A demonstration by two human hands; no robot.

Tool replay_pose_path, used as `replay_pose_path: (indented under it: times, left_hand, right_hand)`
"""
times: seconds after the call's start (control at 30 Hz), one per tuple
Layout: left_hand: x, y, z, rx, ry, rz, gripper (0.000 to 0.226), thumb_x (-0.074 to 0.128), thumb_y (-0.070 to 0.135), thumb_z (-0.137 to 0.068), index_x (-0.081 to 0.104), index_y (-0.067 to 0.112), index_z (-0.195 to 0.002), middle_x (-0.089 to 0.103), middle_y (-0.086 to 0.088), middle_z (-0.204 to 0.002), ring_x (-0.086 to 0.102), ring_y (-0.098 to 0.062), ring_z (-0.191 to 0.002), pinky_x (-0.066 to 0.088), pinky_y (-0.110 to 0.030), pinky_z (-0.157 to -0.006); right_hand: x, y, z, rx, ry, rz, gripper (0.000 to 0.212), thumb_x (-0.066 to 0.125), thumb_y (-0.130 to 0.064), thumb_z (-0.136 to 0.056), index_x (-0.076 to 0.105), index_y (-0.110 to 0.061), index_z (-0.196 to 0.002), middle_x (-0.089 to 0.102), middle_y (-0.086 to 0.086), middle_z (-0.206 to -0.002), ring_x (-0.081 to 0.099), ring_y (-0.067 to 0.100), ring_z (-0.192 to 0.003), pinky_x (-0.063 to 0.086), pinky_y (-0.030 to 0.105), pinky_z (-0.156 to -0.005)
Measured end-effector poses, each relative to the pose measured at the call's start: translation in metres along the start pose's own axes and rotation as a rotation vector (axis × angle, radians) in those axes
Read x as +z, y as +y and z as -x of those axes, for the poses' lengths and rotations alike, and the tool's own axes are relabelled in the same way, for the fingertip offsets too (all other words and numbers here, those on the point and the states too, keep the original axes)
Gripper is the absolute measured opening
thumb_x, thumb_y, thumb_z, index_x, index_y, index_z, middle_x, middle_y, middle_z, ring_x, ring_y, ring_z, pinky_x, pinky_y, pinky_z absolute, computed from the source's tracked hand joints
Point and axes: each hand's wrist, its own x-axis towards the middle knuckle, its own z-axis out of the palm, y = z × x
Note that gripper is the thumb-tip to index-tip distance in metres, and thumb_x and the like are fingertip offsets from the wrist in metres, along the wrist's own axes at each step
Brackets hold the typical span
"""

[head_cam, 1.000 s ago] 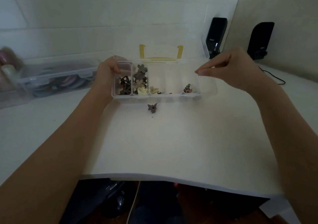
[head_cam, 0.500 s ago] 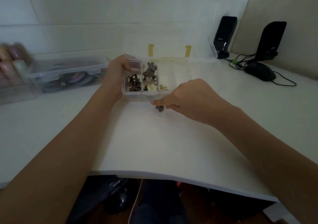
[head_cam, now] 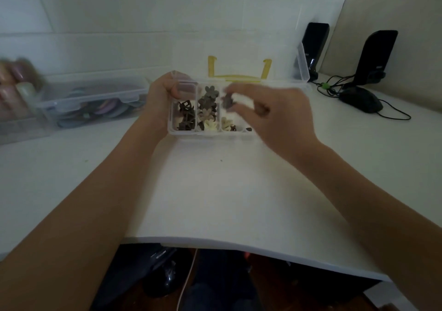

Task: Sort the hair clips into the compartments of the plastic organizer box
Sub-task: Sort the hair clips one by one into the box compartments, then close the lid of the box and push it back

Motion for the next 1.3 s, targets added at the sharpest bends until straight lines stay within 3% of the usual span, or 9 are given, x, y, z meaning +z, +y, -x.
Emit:
replay_pose_path:
  times: [0.17,0.37,0.5,0.6,0.7,0.87,1.0,1.17,1.3]
  left_hand:
    - [0.004,0.002,0.003,0.032,-0.057,0.028,0.026,0.049,0.013,-0.025,0.059,0.017,-0.049,0.055,-0.001,-0.062,0.047,-0.022,-0.071,0.038,-0.032,-0.071]
    - [0.008,0.003,0.006,0.055,-0.099,0.069,0.022,0.05,0.017,-0.023,0.057,0.016,-0.045,0.056,0.003,-0.053,0.047,-0.018,-0.06,0.037,-0.025,-0.062]
    - [0.006,0.005,0.007,0.053,-0.065,0.089,0.022,0.044,0.015,-0.029,0.057,0.016,-0.048,0.056,0.002,-0.053,0.05,-0.016,-0.055,0.039,-0.02,-0.056]
    - [0.005,0.005,0.008,0.025,-0.004,0.104,0.024,0.034,0.007,-0.042,0.052,0.012,-0.057,0.055,-0.001,-0.055,0.049,-0.019,-0.059,0.039,-0.022,-0.059]
    - [0.006,0.006,0.009,0.02,0.013,0.094,0.022,0.034,0.006,-0.044,0.05,0.012,-0.058,0.054,-0.001,-0.056,0.048,-0.019,-0.059,0.039,-0.022,-0.06]
    - [0.008,0.005,0.008,0.042,-0.01,0.098,0.022,0.034,0.007,-0.043,0.048,0.01,-0.06,0.055,-0.001,-0.056,0.05,-0.019,-0.057,0.04,-0.022,-0.058]
    - [0.005,0.003,0.004,0.043,-0.025,0.098,0.029,0.045,0.016,-0.029,0.052,0.013,-0.057,0.055,-0.003,-0.062,0.05,-0.021,-0.062,0.04,-0.024,-0.061]
    - [0.001,0.0,-0.001,0.012,-0.025,0.1,0.033,0.053,0.018,-0.023,0.057,0.014,-0.056,0.054,-0.006,-0.07,0.05,-0.025,-0.072,0.043,-0.033,-0.071]
    - [-0.004,-0.001,-0.004,0.041,0.009,0.089,0.049,0.045,0.005,-0.046,0.067,0.007,-0.09,0.061,-0.011,-0.08,0.063,-0.025,-0.075,0.052,-0.033,-0.073]
  right_hand:
    - [-0.016,0.007,-0.008,0.073,0.189,0.003,0.026,0.064,-0.036,-0.084,0.069,-0.03,-0.109,0.025,-0.017,-0.041,0.04,0.005,-0.041,0.024,0.017,-0.046]
    - [-0.011,0.004,-0.003,0.014,0.143,0.093,0.024,0.064,-0.034,-0.084,0.071,-0.03,-0.107,0.029,-0.012,-0.043,0.031,0.009,-0.041,0.04,0.023,-0.047]
    - [-0.016,0.011,-0.006,0.094,0.087,0.138,0.025,0.063,-0.037,-0.083,0.071,-0.031,-0.106,0.023,-0.018,-0.041,0.026,-0.008,-0.043,0.037,0.022,-0.052]
    - [-0.02,0.013,-0.006,0.068,0.057,0.183,0.024,0.064,-0.038,-0.082,0.072,-0.03,-0.103,0.042,-0.013,-0.043,0.041,0.008,-0.045,0.043,0.026,-0.052]
    - [-0.024,0.012,-0.009,0.089,-0.188,0.3,0.019,0.061,-0.041,-0.085,0.071,-0.036,-0.101,0.072,-0.005,-0.078,0.064,0.019,-0.07,0.041,0.027,-0.06]
    - [-0.017,0.004,-0.007,0.106,-0.531,0.429,0.016,0.057,-0.041,-0.087,0.07,-0.034,-0.093,0.067,-0.002,-0.091,0.06,0.023,-0.087,0.031,0.028,-0.065]
    - [-0.016,0.007,-0.006,0.169,-0.446,0.393,0.021,0.052,-0.025,-0.09,0.068,-0.035,-0.096,0.055,-0.011,-0.075,0.057,0.019,-0.085,0.033,0.026,-0.066]
    - [-0.014,0.016,-0.006,0.332,-0.153,0.215,0.026,0.051,-0.014,-0.083,0.07,-0.032,-0.085,0.039,-0.013,-0.048,0.043,0.008,-0.05,0.037,0.024,-0.055]
    - [-0.013,0.039,-0.009,0.418,0.156,0.051,0.027,0.053,-0.021,-0.083,0.063,-0.029,-0.107,0.06,-0.001,-0.09,0.055,0.012,-0.079,0.049,0.032,-0.074]
